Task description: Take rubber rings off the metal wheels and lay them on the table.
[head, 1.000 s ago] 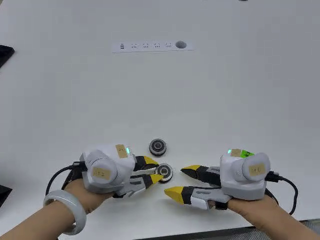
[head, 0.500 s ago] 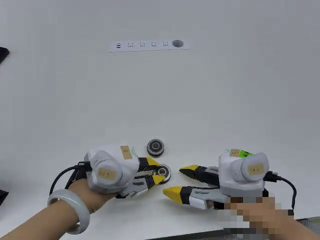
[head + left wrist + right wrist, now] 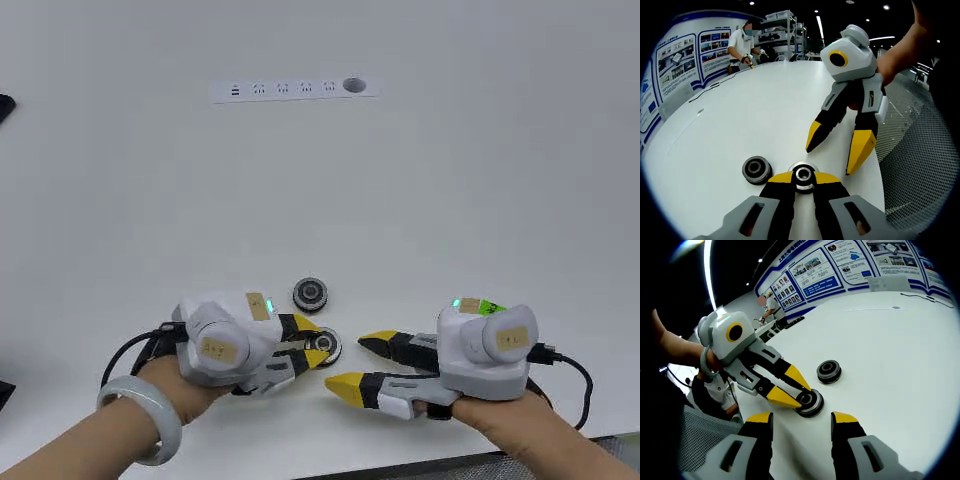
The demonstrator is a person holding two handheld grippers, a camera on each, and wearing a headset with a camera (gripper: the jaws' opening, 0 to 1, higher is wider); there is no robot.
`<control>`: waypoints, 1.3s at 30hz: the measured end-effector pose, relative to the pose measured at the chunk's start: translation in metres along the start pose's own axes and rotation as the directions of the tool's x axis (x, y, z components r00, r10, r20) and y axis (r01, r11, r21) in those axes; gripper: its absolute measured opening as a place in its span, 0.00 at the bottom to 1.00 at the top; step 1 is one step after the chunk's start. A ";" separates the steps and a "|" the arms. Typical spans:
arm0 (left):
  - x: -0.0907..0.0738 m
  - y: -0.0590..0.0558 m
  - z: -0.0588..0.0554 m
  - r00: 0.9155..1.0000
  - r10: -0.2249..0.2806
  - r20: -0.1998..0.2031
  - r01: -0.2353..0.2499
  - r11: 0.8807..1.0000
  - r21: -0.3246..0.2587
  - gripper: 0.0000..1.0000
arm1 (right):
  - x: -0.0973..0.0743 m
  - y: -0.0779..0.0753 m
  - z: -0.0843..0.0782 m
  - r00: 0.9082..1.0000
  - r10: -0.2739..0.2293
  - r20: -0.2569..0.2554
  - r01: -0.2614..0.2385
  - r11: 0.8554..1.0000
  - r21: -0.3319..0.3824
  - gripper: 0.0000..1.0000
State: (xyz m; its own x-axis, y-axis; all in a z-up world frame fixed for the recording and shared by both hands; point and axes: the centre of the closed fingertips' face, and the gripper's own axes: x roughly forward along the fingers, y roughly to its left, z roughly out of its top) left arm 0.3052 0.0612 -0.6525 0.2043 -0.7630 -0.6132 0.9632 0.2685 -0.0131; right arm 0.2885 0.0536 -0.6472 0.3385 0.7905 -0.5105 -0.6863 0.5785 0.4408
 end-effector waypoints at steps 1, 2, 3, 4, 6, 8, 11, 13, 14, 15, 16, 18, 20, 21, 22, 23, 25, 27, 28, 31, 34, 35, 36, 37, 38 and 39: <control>0.000 0.000 0.000 1.000 0.000 -0.002 0.000 1.000 0.004 0.14 | 0.000 0.000 0.001 1.000 0.003 0.005 -0.003 1.000 0.008 0.47; 0.000 0.000 0.000 1.000 0.000 -0.003 0.000 1.000 0.005 0.14 | 0.000 0.001 0.002 1.000 0.005 0.008 -0.005 1.000 0.011 0.47; 0.000 0.000 0.000 1.000 0.000 -0.004 0.000 1.000 0.006 0.13 | 0.000 0.000 0.003 1.000 0.006 0.013 -0.006 1.000 0.014 0.47; 0.000 0.000 0.000 1.000 -0.001 -0.004 0.001 1.000 0.006 0.13 | 0.000 0.000 0.004 1.000 0.007 0.016 -0.007 1.000 0.017 0.47; 0.000 0.001 0.000 1.000 0.000 -0.005 0.000 1.000 0.004 0.13 | 0.001 0.000 0.006 1.000 0.011 0.026 -0.012 1.000 0.028 0.47; 0.000 0.001 0.000 1.000 0.000 -0.003 0.000 1.000 0.002 0.13 | 0.000 -0.001 0.009 0.999 0.015 0.041 -0.017 0.999 0.044 0.47; 0.000 0.001 0.000 1.000 0.000 -0.003 0.000 1.000 0.001 0.12 | 0.001 -0.002 0.012 0.998 0.024 0.055 -0.028 0.997 0.073 0.47; 0.000 0.001 0.000 1.000 -0.001 -0.001 0.001 1.000 -0.001 0.12 | 0.001 -0.002 0.013 0.998 0.031 0.062 -0.037 0.995 0.089 0.46; 0.000 0.001 0.000 1.000 -0.001 0.000 0.001 1.000 -0.002 0.12 | 0.001 -0.001 0.014 0.997 0.034 0.065 -0.040 0.995 0.094 0.46; 0.000 0.001 0.000 1.000 -0.001 0.001 0.001 1.000 -0.003 0.12 | 0.002 -0.001 0.014 0.997 0.039 0.067 -0.045 0.994 0.104 0.46; 0.000 0.001 0.000 1.000 -0.001 0.002 0.001 1.000 -0.003 0.12 | 0.002 -0.001 0.014 0.997 0.045 0.068 -0.053 0.992 0.115 0.45; 0.000 0.001 0.000 1.000 -0.001 0.003 0.001 1.000 -0.004 0.12 | 0.003 -0.002 0.015 0.996 0.053 0.077 -0.064 0.988 0.139 0.43; 0.000 0.001 0.000 1.000 -0.001 0.004 0.001 1.000 -0.004 0.12 | 0.004 -0.003 0.015 0.995 0.053 0.086 -0.065 0.986 0.156 0.43; 0.000 0.001 0.000 1.000 -0.001 0.005 0.001 1.000 -0.004 0.12 | 0.004 -0.003 0.016 0.995 0.051 0.089 -0.065 0.984 0.167 0.42; 0.000 0.001 0.000 1.000 -0.001 0.005 0.001 1.000 -0.004 0.12 | 0.005 -0.004 0.016 0.995 0.049 0.091 -0.064 0.983 0.171 0.42; 0.000 0.001 0.000 1.000 0.000 0.005 0.000 1.000 -0.004 0.12 | 0.005 -0.005 0.017 0.994 0.048 0.097 -0.065 0.982 0.179 0.41; 0.000 0.001 0.000 1.000 0.000 0.005 0.000 1.000 -0.004 0.12 | 0.006 -0.006 0.017 0.994 0.046 0.098 -0.064 0.980 0.188 0.38; -0.001 0.000 0.000 1.000 0.000 0.006 0.000 1.000 -0.004 0.12 | 0.008 -0.007 0.017 0.994 0.045 0.101 -0.064 0.977 0.202 0.38; -0.001 0.000 0.000 1.000 0.000 0.007 0.000 1.000 -0.004 0.12 | 0.009 -0.008 0.017 0.994 0.044 0.103 -0.065 0.976 0.208 0.38; -0.001 0.000 0.000 1.000 0.000 0.007 0.000 1.000 -0.003 0.12 | 0.011 -0.010 0.018 0.993 0.042 0.106 -0.065 0.972 0.225 0.38; 0.000 0.000 0.000 1.000 0.000 0.007 0.000 1.000 -0.002 0.12 | 0.013 -0.011 0.019 0.992 0.046 0.114 -0.074 0.965 0.251 0.38; 0.000 0.001 0.000 1.000 0.000 0.008 0.000 1.000 -0.003 0.12 | 0.014 -0.011 0.020 0.992 0.047 0.117 -0.076 0.961 0.265 0.38; 0.000 0.001 0.000 1.000 0.000 0.008 0.000 1.000 -0.003 0.12 | 0.014 -0.012 0.020 0.992 0.048 0.117 -0.079 0.958 0.277 0.37; 0.000 0.000 0.000 1.000 0.000 0.009 0.000 1.000 -0.002 0.12 | 0.015 -0.013 0.020 0.992 0.046 0.117 -0.078 0.956 0.283 0.37; 0.000 0.000 0.000 1.000 0.000 0.009 0.000 1.000 -0.003 0.12 | 0.015 -0.014 0.019 0.992 0.046 0.118 -0.079 0.953 0.291 0.37; 0.000 0.000 0.000 1.000 0.000 0.010 0.000 1.000 -0.003 0.12 | 0.016 -0.014 0.019 0.992 0.049 0.117 -0.083 0.950 0.302 0.37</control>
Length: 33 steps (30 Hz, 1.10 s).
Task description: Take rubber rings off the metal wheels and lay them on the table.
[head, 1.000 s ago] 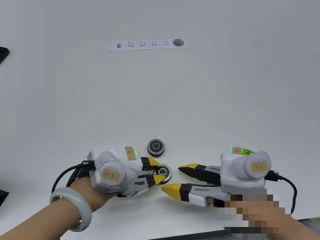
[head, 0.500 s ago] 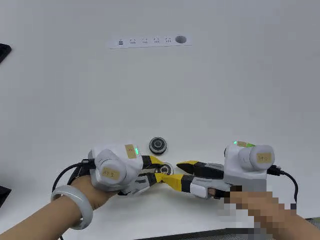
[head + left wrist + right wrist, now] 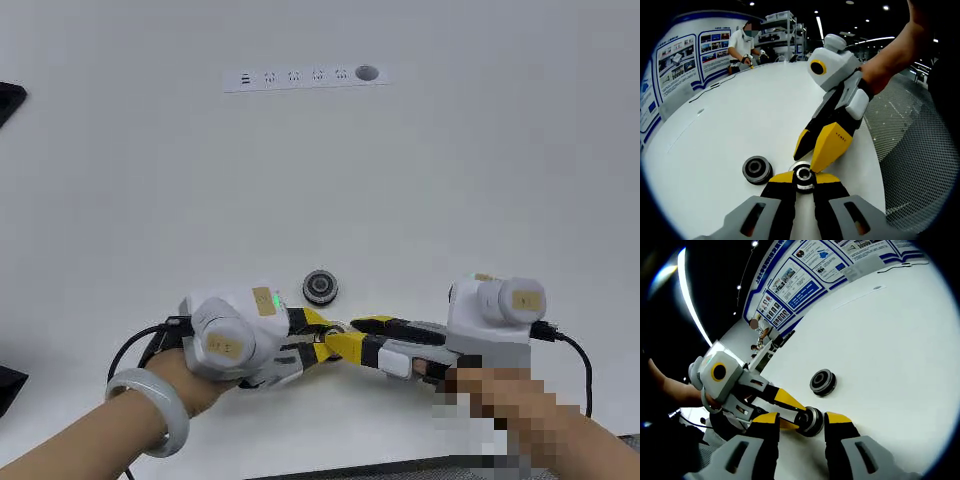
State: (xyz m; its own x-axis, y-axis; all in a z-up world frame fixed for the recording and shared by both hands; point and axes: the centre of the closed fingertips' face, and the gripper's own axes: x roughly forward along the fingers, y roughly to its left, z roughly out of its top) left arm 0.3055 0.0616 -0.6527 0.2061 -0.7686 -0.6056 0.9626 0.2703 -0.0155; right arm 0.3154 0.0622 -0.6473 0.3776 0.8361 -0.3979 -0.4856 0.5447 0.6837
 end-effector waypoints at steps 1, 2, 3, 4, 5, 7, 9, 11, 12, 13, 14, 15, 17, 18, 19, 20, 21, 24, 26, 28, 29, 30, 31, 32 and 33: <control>0.000 0.000 0.000 1.000 0.000 0.001 0.000 1.000 0.000 0.12 | 0.001 0.000 0.000 1.000 0.003 0.001 -0.003 1.000 0.007 0.37; 0.000 0.000 0.000 1.000 0.001 0.001 -0.001 1.000 0.000 0.12 | 0.001 0.001 0.000 1.000 0.005 0.000 -0.005 1.000 0.010 0.37; 0.000 0.000 0.000 1.000 0.001 0.001 -0.001 1.000 -0.002 0.12 | 0.001 0.001 -0.001 1.000 0.008 -0.002 -0.008 1.000 0.017 0.37; 0.000 0.000 0.000 1.000 0.001 0.001 -0.001 1.000 -0.001 0.12 | 0.001 0.001 -0.001 1.000 0.011 -0.003 -0.011 1.000 0.021 0.37; 0.000 0.000 0.000 1.000 0.002 0.001 -0.002 1.000 -0.001 0.12 | 0.001 0.001 -0.002 1.000 0.012 -0.004 -0.012 1.000 0.022 0.37; 0.000 0.001 -0.001 1.000 0.002 0.001 -0.002 1.000 -0.002 0.12 | 0.001 0.001 -0.002 1.000 0.014 -0.004 -0.014 0.999 0.035 0.37; 0.001 0.002 -0.002 1.000 0.002 0.001 -0.002 1.000 -0.003 0.12 | 0.002 0.001 -0.002 1.000 0.019 -0.004 -0.018 0.999 0.048 0.37; 0.001 0.002 -0.002 1.000 0.001 0.001 -0.001 1.000 -0.001 0.12 | 0.002 0.003 -0.003 1.000 0.029 -0.008 -0.028 0.997 0.069 0.37; 0.001 0.002 -0.003 1.000 0.002 0.001 -0.002 1.000 -0.002 0.12 | 0.002 0.002 -0.003 1.000 0.029 -0.007 -0.028 0.997 0.076 0.38; 0.001 0.002 -0.003 1.000 0.002 0.002 -0.002 1.000 -0.002 0.12 | 0.002 0.003 -0.003 1.000 0.031 -0.007 -0.030 0.997 0.076 0.38; 0.001 0.002 -0.003 1.000 0.002 0.002 -0.002 1.000 -0.001 0.12 | 0.002 0.003 -0.002 0.999 0.033 -0.006 -0.032 0.996 0.088 0.38; 0.001 0.002 -0.003 1.000 0.002 0.002 -0.002 1.000 -0.003 0.12 | 0.002 0.002 -0.002 0.999 0.035 -0.006 -0.034 0.995 0.094 0.38; 0.001 0.002 -0.002 1.000 0.002 0.002 -0.002 1.000 -0.002 0.12 | 0.002 0.002 -0.001 0.999 0.040 -0.008 -0.039 0.993 0.115 0.38; 0.001 0.002 -0.002 1.000 0.002 0.003 -0.002 1.000 -0.002 0.12 | 0.002 0.003 -0.002 0.999 0.042 -0.011 -0.040 0.992 0.116 0.38; 0.001 0.002 -0.002 1.000 0.002 0.002 -0.002 1.000 -0.002 0.12 | 0.002 0.003 -0.002 0.999 0.044 -0.014 -0.042 0.992 0.122 0.38; 0.001 0.002 -0.002 1.000 0.002 0.002 -0.002 1.000 -0.002 0.12 | 0.001 0.003 -0.001 0.999 0.047 -0.016 -0.044 0.991 0.129 0.38; 0.001 0.002 -0.002 1.000 0.002 0.002 -0.002 1.000 -0.002 0.12 | 0.001 0.003 -0.001 0.999 0.049 -0.020 -0.046 0.990 0.133 0.38; 0.001 0.002 -0.002 1.000 0.001 0.004 -0.001 1.000 -0.003 0.12 | 0.000 0.004 -0.003 0.998 0.058 -0.031 -0.053 0.988 0.148 0.38; 0.001 0.002 -0.002 1.000 0.000 0.004 0.000 1.000 -0.002 0.12 | -0.001 0.004 -0.003 0.998 0.061 -0.036 -0.054 0.985 0.164 0.37; 0.001 0.002 -0.002 1.000 -0.001 0.004 0.001 1.000 -0.002 0.12 | -0.002 0.004 -0.005 0.997 0.066 -0.044 -0.058 0.983 0.175 0.37; 0.001 0.002 -0.002 1.000 -0.001 0.004 0.001 1.000 -0.002 0.12 | -0.002 0.004 -0.005 0.996 0.071 -0.048 -0.061 0.980 0.191 0.37; 0.001 0.002 -0.002 1.000 -0.002 0.004 0.002 1.000 -0.002 0.12 | -0.003 0.005 -0.005 0.996 0.074 -0.051 -0.063 0.979 0.195 0.37; 0.000 0.001 -0.002 1.000 -0.002 0.005 0.002 1.000 -0.003 0.12 | -0.003 0.006 -0.006 0.995 0.079 -0.055 -0.067 0.979 0.194 0.38; 0.000 0.001 -0.003 1.000 -0.002 0.006 0.002 1.000 -0.003 0.12 | -0.003 0.007 -0.006 0.995 0.081 -0.058 -0.068 0.979 0.194 0.39; 0.000 0.001 -0.003 1.000 -0.003 0.006 0.003 1.000 -0.003 0.12 | -0.003 0.007 -0.006 0.995 0.083 -0.061 -0.070 0.978 0.196 0.39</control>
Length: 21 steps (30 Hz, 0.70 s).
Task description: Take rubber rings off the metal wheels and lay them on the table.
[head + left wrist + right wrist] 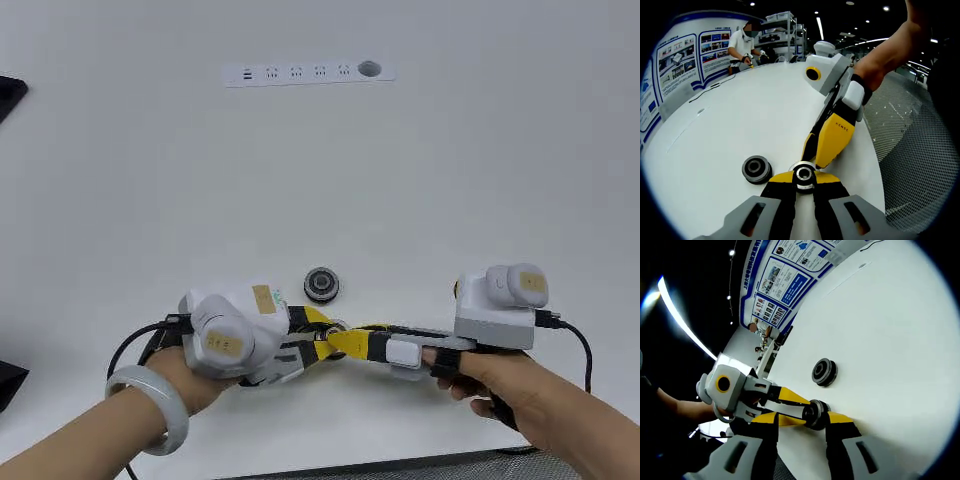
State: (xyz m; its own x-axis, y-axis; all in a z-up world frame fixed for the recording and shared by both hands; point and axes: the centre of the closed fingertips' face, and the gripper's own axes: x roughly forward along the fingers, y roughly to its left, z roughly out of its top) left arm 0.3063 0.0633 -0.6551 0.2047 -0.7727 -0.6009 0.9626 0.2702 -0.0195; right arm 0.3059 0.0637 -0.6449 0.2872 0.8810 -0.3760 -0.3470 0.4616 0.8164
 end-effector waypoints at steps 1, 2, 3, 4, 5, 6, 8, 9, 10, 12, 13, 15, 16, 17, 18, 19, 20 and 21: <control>0.000 0.000 0.000 1.000 0.000 0.001 0.000 1.000 -0.001 0.12 | 0.000 0.001 -0.001 1.000 0.002 -0.003 -0.002 1.000 0.001 0.39; 0.000 0.000 0.000 1.000 0.000 0.001 0.000 1.000 -0.002 0.12 | 0.000 0.001 -0.001 1.000 0.004 -0.007 -0.004 1.000 0.002 0.39; 0.000 0.000 0.000 1.000 0.000 0.001 0.000 1.000 -0.003 0.12 | 0.000 0.001 -0.002 1.000 0.006 -0.010 -0.006 1.000 0.004 0.39; 0.000 0.000 0.000 1.000 0.001 0.001 -0.001 1.000 -0.002 0.12 | -0.001 0.002 -0.002 1.000 0.008 -0.014 -0.008 1.000 0.005 0.39; 0.000 -0.001 0.000 1.000 0.001 0.001 -0.001 1.000 -0.003 0.12 | -0.001 0.002 -0.003 1.000 0.008 -0.015 -0.008 1.000 0.004 0.39; 0.000 -0.001 0.000 1.000 0.002 0.002 -0.002 1.000 -0.004 0.12 | -0.001 0.002 -0.003 1.000 0.009 -0.015 -0.009 1.000 0.005 0.39; 0.000 -0.001 0.000 1.000 0.003 0.001 -0.003 1.000 -0.004 0.12 | -0.002 0.002 -0.003 1.000 0.008 -0.016 -0.008 1.000 0.000 0.38; 0.000 -0.001 0.000 1.000 0.003 0.001 -0.003 1.000 -0.005 0.12 | -0.003 0.002 -0.003 1.000 0.007 -0.015 -0.007 1.000 -0.001 0.38; 0.000 -0.001 0.000 1.000 0.003 0.001 -0.003 1.000 -0.005 0.12 | -0.003 0.002 -0.003 1.000 0.006 -0.015 -0.006 1.000 -0.002 0.38; 0.000 -0.001 0.000 1.000 0.003 0.001 -0.003 1.000 -0.005 0.12 | -0.004 0.003 -0.003 1.000 0.006 -0.014 -0.006 1.000 -0.005 0.38; 0.000 -0.001 0.000 1.000 0.002 0.000 -0.002 1.000 -0.005 0.12 | -0.004 0.002 -0.003 1.000 0.005 -0.013 -0.005 1.000 -0.006 0.38; 0.000 -0.001 0.000 1.000 0.003 0.000 -0.003 1.000 -0.005 0.12 | -0.005 0.003 -0.003 1.000 0.007 -0.009 -0.007 1.000 -0.008 0.37; 0.000 -0.001 0.000 1.000 0.003 0.000 -0.003 1.000 -0.005 0.12 | -0.006 0.003 -0.002 1.000 0.007 -0.005 -0.007 1.000 -0.006 0.36; 0.000 -0.001 0.000 1.000 0.003 0.000 -0.003 1.000 -0.006 0.12 | -0.006 0.004 -0.001 1.000 0.009 -0.003 -0.009 1.000 -0.007 0.36; 0.000 -0.001 0.000 1.000 0.003 0.000 -0.003 1.000 -0.006 0.12 | -0.006 0.004 -0.001 1.000 0.010 -0.003 -0.010 1.000 -0.007 0.36; -0.001 -0.001 0.000 1.000 0.003 0.001 -0.003 1.000 -0.006 0.12 | -0.006 0.004 -0.001 1.000 0.009 -0.006 -0.010 1.000 -0.011 0.36; 0.000 -0.001 0.000 1.000 0.003 0.001 -0.003 1.000 -0.006 0.12 | -0.006 0.004 -0.001 1.000 0.008 -0.008 -0.008 1.000 -0.014 0.35; -0.001 -0.001 0.000 1.000 0.003 0.001 -0.003 1.000 -0.007 0.12 | -0.006 0.003 -0.001 1.000 0.004 -0.011 -0.005 1.000 -0.018 0.35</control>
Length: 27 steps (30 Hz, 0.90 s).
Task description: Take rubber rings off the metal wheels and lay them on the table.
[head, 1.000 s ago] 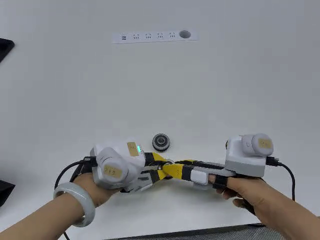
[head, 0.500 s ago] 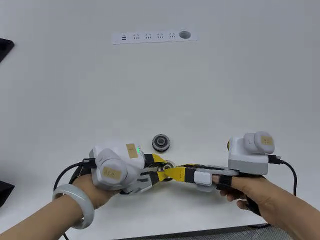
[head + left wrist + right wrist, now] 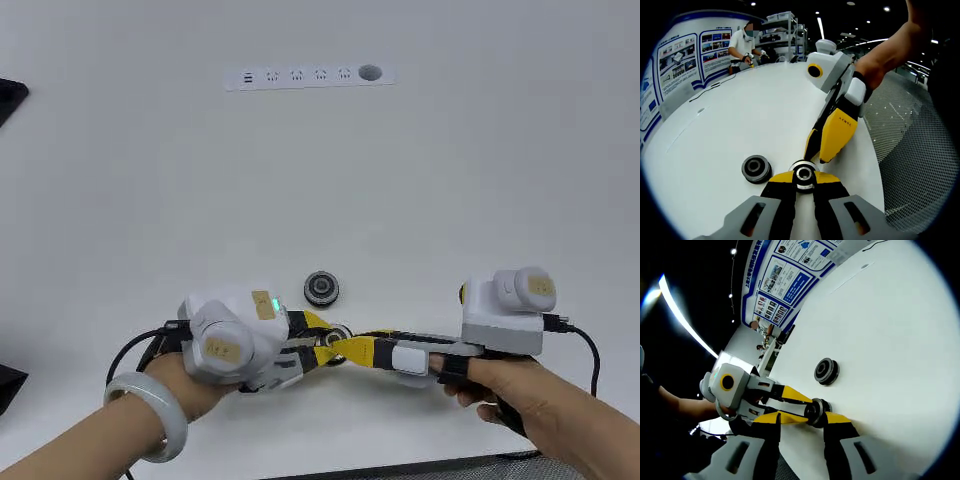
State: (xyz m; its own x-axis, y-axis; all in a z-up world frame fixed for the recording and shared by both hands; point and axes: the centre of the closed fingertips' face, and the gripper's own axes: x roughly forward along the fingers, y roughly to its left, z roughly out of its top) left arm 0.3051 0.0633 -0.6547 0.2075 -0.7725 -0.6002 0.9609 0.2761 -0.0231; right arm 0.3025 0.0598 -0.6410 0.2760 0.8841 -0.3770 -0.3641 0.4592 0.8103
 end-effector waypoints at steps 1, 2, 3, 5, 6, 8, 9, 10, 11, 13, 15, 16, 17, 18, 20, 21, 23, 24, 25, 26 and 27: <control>0.000 0.000 0.000 1.000 0.000 0.000 0.000 1.000 0.000 0.12 | 0.000 -0.001 0.000 1.000 -0.004 -0.001 0.004 1.000 -0.002 0.33; 0.000 0.000 0.000 1.000 0.000 0.001 0.000 1.000 0.000 0.12 | 0.000 -0.002 0.000 1.000 -0.009 -0.003 0.009 1.000 -0.005 0.32; 0.000 0.000 0.000 1.000 0.000 0.001 0.000 1.000 -0.001 0.12 | 0.000 -0.003 -0.001 1.000 -0.012 -0.004 0.012 1.000 -0.006 0.31; 0.000 0.000 0.000 1.000 0.000 0.001 0.000 1.000 -0.001 0.12 | 0.000 -0.006 -0.001 1.000 -0.026 -0.007 0.026 1.000 -0.013 0.28; 0.000 0.000 0.000 1.000 0.000 0.001 0.000 1.000 -0.001 0.12 | 0.001 -0.006 -0.001 0.999 -0.031 -0.008 0.030 0.999 -0.015 0.26; 0.000 0.000 -0.001 1.000 0.000 0.002 0.000 1.000 -0.001 0.12 | 0.000 -0.009 -0.001 0.999 -0.042 -0.011 0.042 0.999 -0.018 0.23; 0.000 0.000 -0.001 1.000 0.000 0.002 0.000 1.000 -0.001 0.12 | 0.000 -0.010 -0.001 0.999 -0.048 -0.012 0.047 0.999 -0.019 0.22; 0.000 0.000 -0.001 1.000 0.001 0.002 -0.001 1.000 -0.002 0.12 | 0.001 -0.011 -0.001 0.998 -0.054 -0.014 0.053 0.998 -0.022 0.20; -0.001 0.000 0.000 1.000 0.001 0.003 -0.001 1.000 -0.001 0.12 | 0.001 -0.012 -0.001 0.998 -0.059 -0.016 0.058 0.998 -0.024 0.19; -0.001 -0.001 0.000 1.000 0.001 0.003 -0.001 1.000 -0.002 0.12 | 0.001 -0.015 -0.001 0.997 -0.070 -0.019 0.070 0.997 -0.025 0.16; -0.001 -0.001 0.001 1.000 0.001 0.002 -0.001 1.000 -0.001 0.12 | 0.001 -0.016 -0.001 0.997 -0.079 -0.023 0.078 0.996 -0.032 0.14; -0.001 -0.001 0.001 1.000 0.001 0.003 -0.001 1.000 -0.002 0.12 | 0.001 -0.017 -0.001 0.996 -0.080 -0.024 0.080 0.996 -0.032 0.13; -0.001 -0.001 0.001 1.000 0.001 0.003 -0.001 1.000 -0.002 0.12 | 0.001 -0.017 -0.001 0.996 -0.084 -0.026 0.083 0.996 -0.030 0.13; -0.001 -0.001 0.001 1.000 0.001 0.002 -0.001 1.000 -0.001 0.12 | 0.001 -0.018 -0.001 0.996 -0.087 -0.027 0.086 0.996 -0.030 0.12; -0.001 -0.001 0.001 1.000 0.001 0.003 -0.001 1.000 -0.001 0.12 | 0.001 -0.019 -0.001 0.995 -0.093 -0.028 0.092 0.995 -0.034 0.10; -0.001 -0.001 0.001 1.000 0.001 0.003 -0.001 1.000 -0.001 0.12 | 0.001 -0.020 -0.001 0.995 -0.095 -0.028 0.094 0.995 -0.033 0.10; -0.001 -0.001 0.001 1.000 0.001 0.002 -0.001 1.000 -0.001 0.12 | 0.001 -0.021 -0.001 0.995 -0.099 -0.028 0.098 0.995 -0.035 0.09; -0.001 -0.001 0.001 1.000 0.001 0.002 -0.001 1.000 0.000 0.12 | 0.001 -0.021 -0.001 0.995 -0.101 -0.028 0.099 0.994 -0.035 0.08; -0.001 -0.001 0.000 1.000 0.001 0.002 -0.001 1.000 -0.001 0.12 | 0.001 -0.021 -0.001 0.994 -0.103 -0.029 0.102 0.994 -0.036 0.08; -0.001 0.000 0.000 1.000 0.001 0.002 -0.001 1.000 0.000 0.12 | 0.001 -0.022 -0.001 0.994 -0.106 -0.029 0.105 0.994 -0.037 0.07; -0.001 0.000 0.000 1.000 0.001 0.003 -0.001 1.000 0.000 0.12 | 0.001 -0.022 -0.001 0.994 -0.109 -0.029 0.108 0.993 -0.039 0.07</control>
State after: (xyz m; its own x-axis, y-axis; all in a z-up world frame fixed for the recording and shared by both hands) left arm 0.3046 0.0639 -0.6544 0.2085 -0.7738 -0.5982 0.9607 0.2767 -0.0230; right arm 0.3103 0.0507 -0.6598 0.2879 0.8310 -0.4760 -0.3666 0.5548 0.7468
